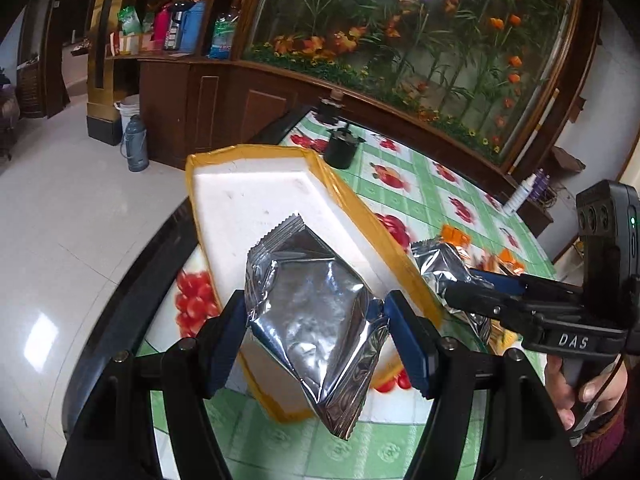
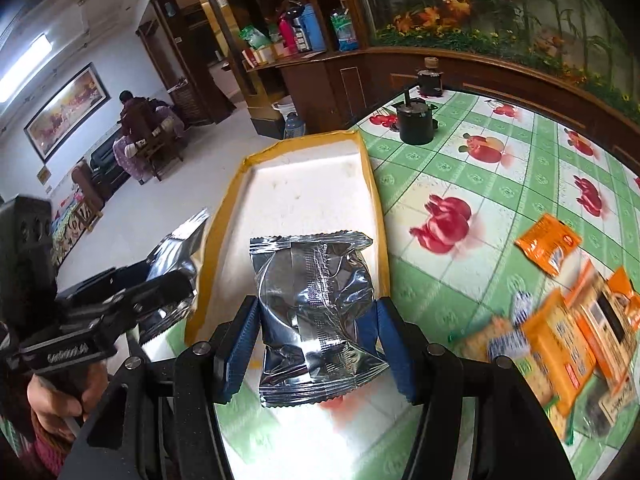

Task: Organize snacks
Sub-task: 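Carry both silver foil bags over the white yellow-rimmed tray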

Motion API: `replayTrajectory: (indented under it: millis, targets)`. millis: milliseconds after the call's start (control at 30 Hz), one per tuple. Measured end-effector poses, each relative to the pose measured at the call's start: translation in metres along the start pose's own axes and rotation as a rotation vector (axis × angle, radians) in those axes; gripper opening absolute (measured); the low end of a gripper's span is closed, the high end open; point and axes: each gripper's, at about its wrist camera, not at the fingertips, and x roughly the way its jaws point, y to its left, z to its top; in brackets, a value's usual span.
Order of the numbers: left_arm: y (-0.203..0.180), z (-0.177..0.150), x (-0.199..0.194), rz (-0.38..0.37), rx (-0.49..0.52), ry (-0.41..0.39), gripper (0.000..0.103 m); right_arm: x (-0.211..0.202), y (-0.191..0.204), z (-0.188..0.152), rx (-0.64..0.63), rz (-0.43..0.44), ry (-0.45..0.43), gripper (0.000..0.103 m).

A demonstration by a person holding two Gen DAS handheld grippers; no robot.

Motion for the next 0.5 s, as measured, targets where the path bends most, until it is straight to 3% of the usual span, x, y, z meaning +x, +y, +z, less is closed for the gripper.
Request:
replayTrajectory:
  millis: [500]
  targets:
    - [0.023, 0.044, 0.053, 0.045, 0.038, 0.035, 0.069, 0.055, -0.018, 0.072, 0.130, 0.048, 0.031, 0.063]
